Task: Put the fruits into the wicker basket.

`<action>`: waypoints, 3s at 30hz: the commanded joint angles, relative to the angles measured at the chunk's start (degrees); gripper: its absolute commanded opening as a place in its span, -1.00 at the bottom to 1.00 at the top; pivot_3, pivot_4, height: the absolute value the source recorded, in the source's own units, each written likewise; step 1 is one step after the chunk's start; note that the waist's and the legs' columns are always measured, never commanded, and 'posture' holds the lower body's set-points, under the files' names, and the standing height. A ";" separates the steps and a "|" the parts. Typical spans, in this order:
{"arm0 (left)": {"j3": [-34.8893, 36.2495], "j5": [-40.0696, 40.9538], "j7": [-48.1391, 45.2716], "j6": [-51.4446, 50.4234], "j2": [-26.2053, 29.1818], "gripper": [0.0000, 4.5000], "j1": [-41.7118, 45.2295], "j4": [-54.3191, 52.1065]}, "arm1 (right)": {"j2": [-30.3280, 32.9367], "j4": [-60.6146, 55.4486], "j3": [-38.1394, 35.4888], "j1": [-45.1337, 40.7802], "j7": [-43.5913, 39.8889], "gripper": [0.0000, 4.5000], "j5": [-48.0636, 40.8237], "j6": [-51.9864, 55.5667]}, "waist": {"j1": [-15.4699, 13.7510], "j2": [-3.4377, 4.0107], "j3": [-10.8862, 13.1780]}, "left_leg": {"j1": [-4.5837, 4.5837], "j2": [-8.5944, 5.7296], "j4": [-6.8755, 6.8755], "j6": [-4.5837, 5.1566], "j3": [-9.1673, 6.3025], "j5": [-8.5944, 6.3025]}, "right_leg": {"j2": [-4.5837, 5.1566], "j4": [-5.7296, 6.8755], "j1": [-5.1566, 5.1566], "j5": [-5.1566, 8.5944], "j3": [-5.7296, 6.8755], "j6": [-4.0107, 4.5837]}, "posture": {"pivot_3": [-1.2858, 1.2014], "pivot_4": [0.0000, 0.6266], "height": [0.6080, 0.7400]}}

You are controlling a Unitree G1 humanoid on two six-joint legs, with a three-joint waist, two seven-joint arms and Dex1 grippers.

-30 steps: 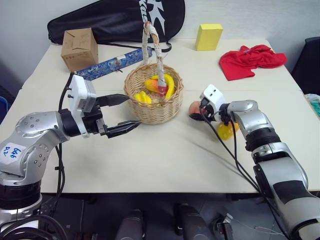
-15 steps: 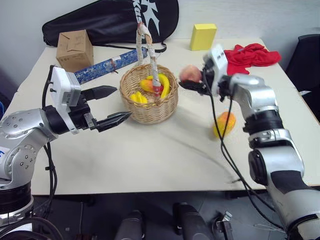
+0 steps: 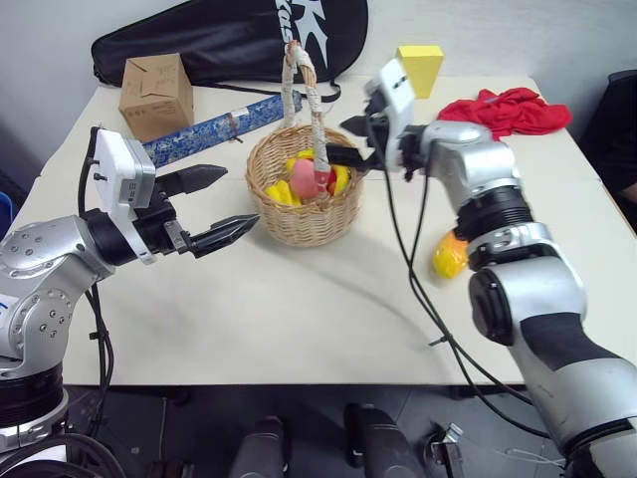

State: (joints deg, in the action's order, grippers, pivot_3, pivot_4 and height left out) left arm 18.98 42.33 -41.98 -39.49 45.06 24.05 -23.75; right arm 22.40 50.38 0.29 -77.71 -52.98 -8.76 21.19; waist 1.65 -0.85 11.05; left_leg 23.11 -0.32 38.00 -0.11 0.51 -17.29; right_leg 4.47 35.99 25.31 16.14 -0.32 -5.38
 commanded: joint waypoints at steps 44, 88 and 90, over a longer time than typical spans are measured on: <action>-5.30 2.10 -5.52 1.10 -0.78 1.00 4.37 0.56 | 29.62 -0.40 18.12 22.20 -4.53 0.14 28.71 -69.88 | 0.65 -0.10 0.17 | -1.82 0.40 0.02 0.09 1.65 -0.21 | -0.66 0.05 -0.95 -0.13 -1.51 -0.11 | 0.03 -0.52 1.00; 4.37 6.08 -3.23 -0.52 4.58 1.00 -1.41 -2.19 | -1.79 -45.87 -6.27 20.77 3.58 0.98 -24.33 39.40 | 1.63 -0.20 0.11 | -0.92 0.81 0.15 0.14 1.71 -0.39 | -0.95 0.81 0.25 -0.19 -1.57 0.18 | 0.03 -0.52 1.00; 4.14 5.96 -3.27 -0.48 4.82 1.00 -0.84 -1.85 | -5.19 -43.05 -6.35 19.91 7.02 0.98 -23.54 37.58 | 1.54 -0.24 0.08 | -0.98 0.80 0.16 0.14 1.67 -0.35 | -0.95 0.79 0.24 -0.21 -1.55 0.23 | 0.03 -0.52 1.00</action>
State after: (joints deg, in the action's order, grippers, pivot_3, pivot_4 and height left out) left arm 21.84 47.80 -45.17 -40.80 48.95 22.00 -25.90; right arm 18.83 7.13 -4.99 -56.09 -48.66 -31.67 60.13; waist 3.19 -1.09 11.13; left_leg 22.11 0.47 38.16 0.02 2.17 -17.63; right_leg 3.52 36.78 25.54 15.92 -1.86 -5.13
